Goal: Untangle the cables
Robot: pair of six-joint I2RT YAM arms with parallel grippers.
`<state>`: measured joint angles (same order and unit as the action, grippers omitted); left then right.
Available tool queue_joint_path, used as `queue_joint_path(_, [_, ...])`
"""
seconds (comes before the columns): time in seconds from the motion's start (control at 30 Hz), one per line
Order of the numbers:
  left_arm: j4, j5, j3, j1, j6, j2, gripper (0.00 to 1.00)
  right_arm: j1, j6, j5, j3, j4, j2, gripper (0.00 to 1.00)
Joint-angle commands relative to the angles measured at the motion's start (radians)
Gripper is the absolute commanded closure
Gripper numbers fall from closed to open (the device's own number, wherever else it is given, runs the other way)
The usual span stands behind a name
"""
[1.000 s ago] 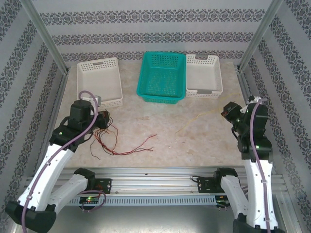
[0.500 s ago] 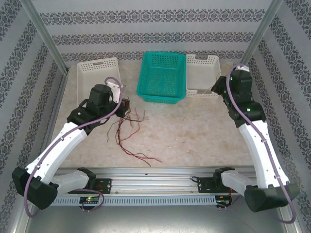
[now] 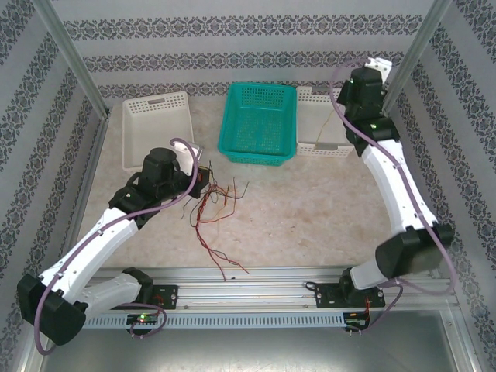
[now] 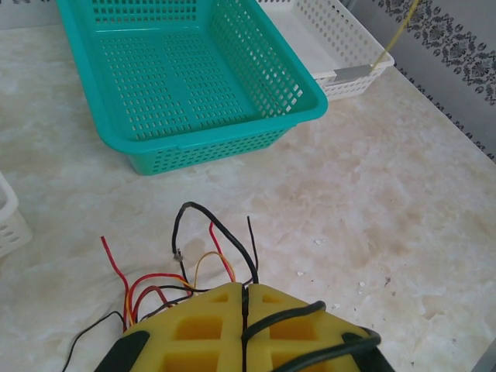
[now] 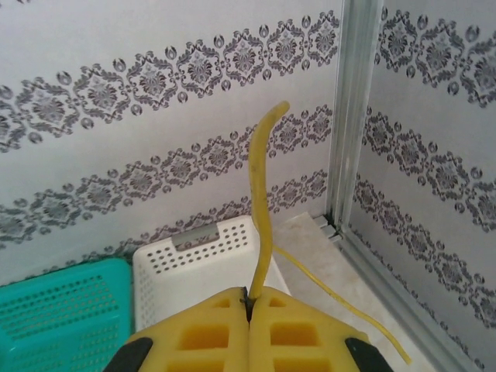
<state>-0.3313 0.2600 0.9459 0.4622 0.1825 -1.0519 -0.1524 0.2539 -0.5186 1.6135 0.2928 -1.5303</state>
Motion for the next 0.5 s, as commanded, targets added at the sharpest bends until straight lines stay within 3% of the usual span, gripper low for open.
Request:
queue_joint_path(0.0, [0.075, 0.018, -0.011, 0.015, -0.014, -0.001, 1.0, 0.008, -0.092, -0.098, 0.068, -0.091, -0.092, 1.0])
queue_joint_path(0.33, [0.057, -0.003, -0.008, 0.031, -0.036, 0.001, 1.0, 0.004, -0.304, -0.193, 0.314, -0.239, -0.396, 1.0])
queue_joint_path(0.47, [0.057, -0.008, -0.01, 0.03, -0.038, 0.003, 1.0, 0.002, -0.241, -0.168, 0.307, -0.213, -0.46, 1.0])
